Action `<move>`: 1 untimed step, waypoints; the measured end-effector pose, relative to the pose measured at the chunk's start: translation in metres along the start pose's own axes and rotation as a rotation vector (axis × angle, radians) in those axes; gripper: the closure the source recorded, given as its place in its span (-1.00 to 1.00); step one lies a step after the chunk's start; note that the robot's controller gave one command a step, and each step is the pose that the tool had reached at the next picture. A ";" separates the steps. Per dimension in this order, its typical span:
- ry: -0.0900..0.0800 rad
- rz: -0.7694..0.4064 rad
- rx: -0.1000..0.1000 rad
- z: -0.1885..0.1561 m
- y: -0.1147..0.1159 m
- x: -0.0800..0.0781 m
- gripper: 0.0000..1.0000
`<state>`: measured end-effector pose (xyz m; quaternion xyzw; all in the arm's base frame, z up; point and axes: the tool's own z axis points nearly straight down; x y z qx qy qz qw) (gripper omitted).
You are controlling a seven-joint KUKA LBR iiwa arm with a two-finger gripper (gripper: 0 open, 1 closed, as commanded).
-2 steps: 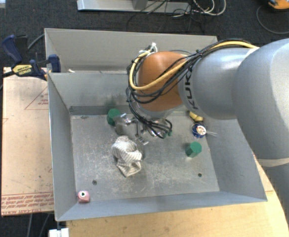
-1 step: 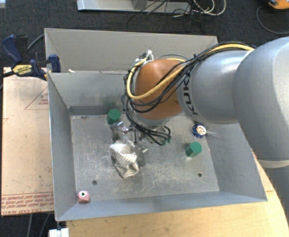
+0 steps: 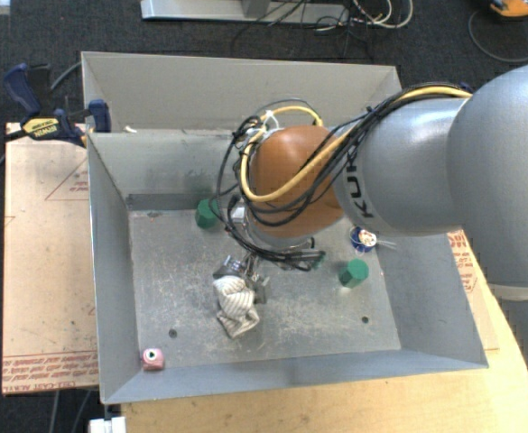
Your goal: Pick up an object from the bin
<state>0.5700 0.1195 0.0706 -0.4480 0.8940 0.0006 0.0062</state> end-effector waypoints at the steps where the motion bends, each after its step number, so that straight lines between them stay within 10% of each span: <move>1: 0.000 0.000 0.000 0.000 0.000 0.000 1.00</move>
Offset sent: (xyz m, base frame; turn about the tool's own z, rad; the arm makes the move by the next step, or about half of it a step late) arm 0.0032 0.0094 0.0401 -0.0008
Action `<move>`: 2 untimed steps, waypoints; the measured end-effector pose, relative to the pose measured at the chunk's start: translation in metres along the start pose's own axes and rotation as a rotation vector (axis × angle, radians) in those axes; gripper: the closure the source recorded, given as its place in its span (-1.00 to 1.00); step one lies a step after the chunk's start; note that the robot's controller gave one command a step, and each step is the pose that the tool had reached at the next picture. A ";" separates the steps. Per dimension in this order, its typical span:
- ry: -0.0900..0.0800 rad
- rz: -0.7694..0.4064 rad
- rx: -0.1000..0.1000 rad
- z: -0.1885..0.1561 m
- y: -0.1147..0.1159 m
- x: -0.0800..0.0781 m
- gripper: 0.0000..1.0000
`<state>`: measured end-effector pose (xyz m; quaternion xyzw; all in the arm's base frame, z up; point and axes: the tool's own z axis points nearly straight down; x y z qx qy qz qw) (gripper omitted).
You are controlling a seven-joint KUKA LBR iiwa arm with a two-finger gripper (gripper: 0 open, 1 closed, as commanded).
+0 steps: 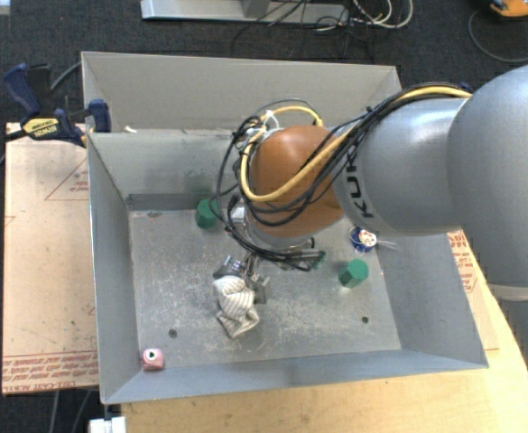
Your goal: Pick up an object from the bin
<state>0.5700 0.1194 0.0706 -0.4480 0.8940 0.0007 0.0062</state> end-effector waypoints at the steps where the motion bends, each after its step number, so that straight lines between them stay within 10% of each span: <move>1: -0.007 -0.001 0.003 -0.043 0.002 -0.012 1.00; 2: -0.003 0.038 -0.001 -0.022 0.009 -0.016 1.00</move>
Offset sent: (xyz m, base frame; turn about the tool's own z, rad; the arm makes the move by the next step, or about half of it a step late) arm 0.0023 0.0188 0.0196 0.0452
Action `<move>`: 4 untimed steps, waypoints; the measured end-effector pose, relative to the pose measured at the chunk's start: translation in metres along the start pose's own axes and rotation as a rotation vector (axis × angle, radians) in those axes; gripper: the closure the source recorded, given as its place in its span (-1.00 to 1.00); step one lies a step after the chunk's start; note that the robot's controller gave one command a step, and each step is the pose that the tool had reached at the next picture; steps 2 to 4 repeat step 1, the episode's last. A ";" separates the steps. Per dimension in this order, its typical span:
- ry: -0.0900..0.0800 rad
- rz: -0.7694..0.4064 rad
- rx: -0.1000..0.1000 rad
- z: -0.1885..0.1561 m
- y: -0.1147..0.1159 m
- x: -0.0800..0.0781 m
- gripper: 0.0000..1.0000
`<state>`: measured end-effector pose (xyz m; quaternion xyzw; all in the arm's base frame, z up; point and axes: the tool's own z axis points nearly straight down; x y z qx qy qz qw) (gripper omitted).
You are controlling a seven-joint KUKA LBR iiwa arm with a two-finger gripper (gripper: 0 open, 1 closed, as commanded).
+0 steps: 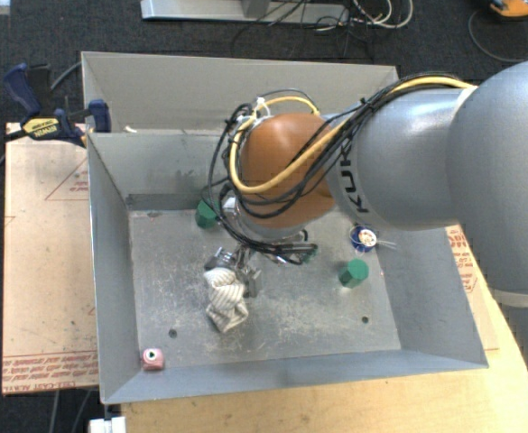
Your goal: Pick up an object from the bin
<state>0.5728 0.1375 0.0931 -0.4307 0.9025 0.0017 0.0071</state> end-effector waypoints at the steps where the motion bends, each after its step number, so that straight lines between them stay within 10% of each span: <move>1: -0.009 0.026 0.005 -0.160 0.007 -0.009 1.00; 4: -0.009 0.026 0.005 -0.160 0.007 -0.009 1.00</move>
Offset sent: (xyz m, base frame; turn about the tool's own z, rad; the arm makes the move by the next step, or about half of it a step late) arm 0.0000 0.0000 0.0000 0.0000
